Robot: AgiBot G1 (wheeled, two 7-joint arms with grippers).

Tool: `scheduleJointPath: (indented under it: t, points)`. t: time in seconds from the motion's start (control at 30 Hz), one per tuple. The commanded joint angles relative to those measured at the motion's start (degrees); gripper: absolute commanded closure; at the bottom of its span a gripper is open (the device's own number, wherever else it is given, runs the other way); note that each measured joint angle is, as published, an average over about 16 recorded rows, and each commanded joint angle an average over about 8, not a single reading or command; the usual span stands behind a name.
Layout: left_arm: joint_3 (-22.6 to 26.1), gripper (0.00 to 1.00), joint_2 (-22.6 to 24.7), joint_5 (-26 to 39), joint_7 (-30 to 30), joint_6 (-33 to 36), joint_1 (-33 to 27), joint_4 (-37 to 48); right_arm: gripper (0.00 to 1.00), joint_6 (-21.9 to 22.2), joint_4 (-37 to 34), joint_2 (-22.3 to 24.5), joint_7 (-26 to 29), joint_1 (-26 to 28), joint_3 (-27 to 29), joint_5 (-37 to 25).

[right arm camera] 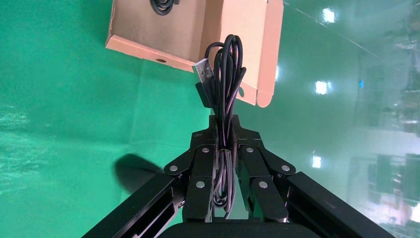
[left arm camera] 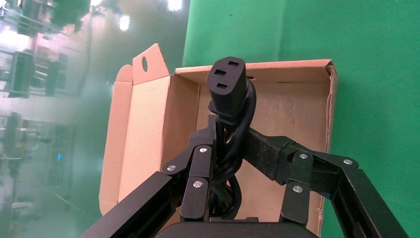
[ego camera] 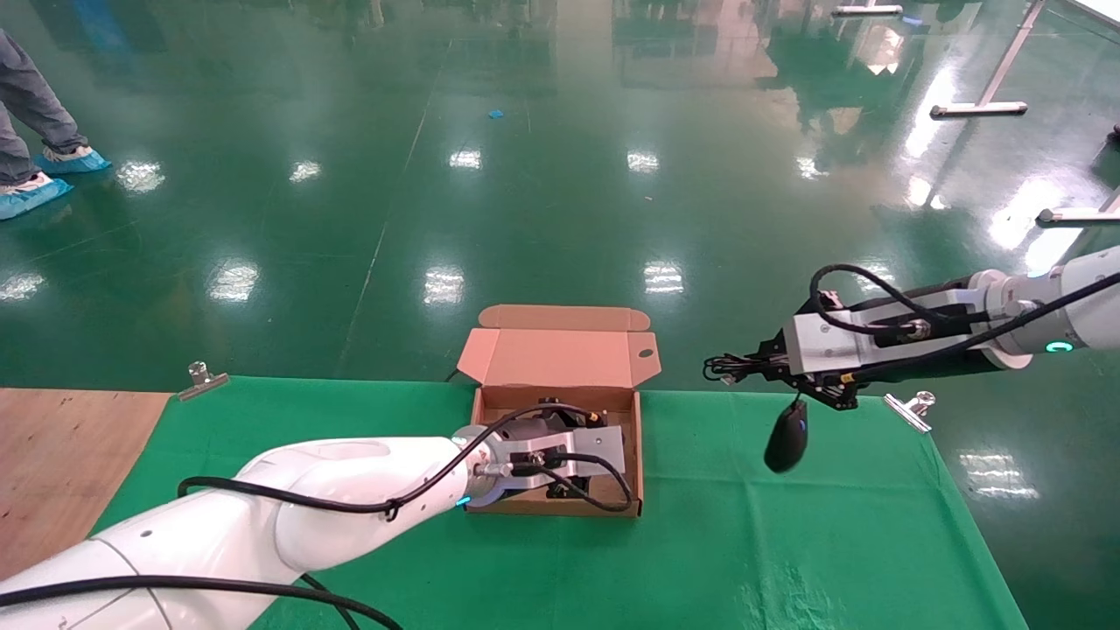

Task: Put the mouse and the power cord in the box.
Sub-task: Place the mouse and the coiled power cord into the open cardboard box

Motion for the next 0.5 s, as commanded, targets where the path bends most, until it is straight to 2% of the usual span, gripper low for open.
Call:
scheduleJointPath:
  t: [0.03,0.5]
  points:
    - [0.9,0.0,-0.01,-0.47,-0.25,-0.36,-0.2,-0.05,1.0,0.14,-0.3,-0.01,-0.28,-0.14,0.05,0.07]
    - [4.56,0.0,-0.02,-3.12,-0.93,-1.86,-1.16,-0.04,1.0,-0.05,-2.84,-0.32,-2.64,-0.48,0.52,0.88]
